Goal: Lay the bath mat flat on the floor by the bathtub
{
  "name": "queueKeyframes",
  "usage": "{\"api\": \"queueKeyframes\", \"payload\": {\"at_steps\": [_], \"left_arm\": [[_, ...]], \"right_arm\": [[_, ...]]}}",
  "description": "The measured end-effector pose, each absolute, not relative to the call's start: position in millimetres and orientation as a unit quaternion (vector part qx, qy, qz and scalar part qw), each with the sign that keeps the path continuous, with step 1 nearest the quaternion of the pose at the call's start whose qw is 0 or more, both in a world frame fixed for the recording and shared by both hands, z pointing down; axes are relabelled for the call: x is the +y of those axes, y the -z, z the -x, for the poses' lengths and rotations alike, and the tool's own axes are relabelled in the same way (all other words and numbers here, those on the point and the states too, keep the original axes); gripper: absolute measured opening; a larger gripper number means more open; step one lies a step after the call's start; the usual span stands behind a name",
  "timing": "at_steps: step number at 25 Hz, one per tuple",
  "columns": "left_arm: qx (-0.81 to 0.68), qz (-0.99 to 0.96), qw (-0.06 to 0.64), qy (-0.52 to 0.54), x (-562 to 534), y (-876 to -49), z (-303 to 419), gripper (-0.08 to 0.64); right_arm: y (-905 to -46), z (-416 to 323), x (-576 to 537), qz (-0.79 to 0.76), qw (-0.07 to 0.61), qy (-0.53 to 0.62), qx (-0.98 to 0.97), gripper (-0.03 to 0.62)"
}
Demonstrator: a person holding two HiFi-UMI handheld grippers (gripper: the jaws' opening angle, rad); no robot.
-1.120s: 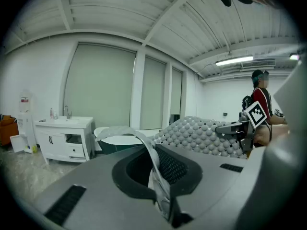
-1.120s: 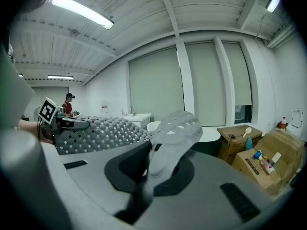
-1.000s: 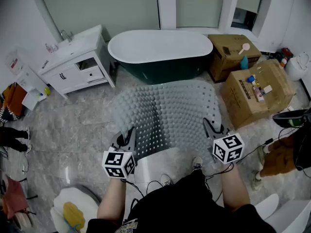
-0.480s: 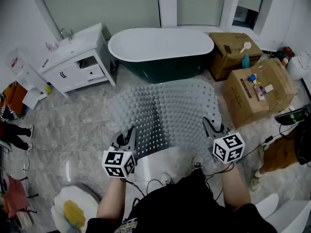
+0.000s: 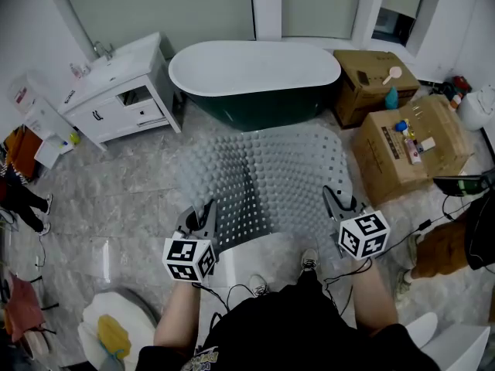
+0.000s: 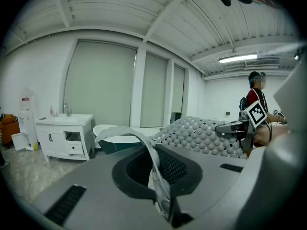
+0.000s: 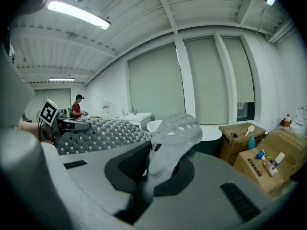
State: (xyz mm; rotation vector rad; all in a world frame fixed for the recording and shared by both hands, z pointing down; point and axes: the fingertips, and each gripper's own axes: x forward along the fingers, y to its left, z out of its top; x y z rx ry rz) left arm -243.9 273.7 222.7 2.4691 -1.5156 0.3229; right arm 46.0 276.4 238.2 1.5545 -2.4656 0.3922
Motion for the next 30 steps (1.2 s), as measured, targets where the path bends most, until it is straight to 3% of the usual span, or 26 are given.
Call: {"api": "queueKeyframes", "payload": {"at_steps": [30], "left_arm": [[-0.559, -0.809, 0.14, -0.11, 191, -249, 82, 0.029]], "right_arm": [[-264, -203, 167, -0.476, 0.116, -0.152, -0.858, 0.029]]}}
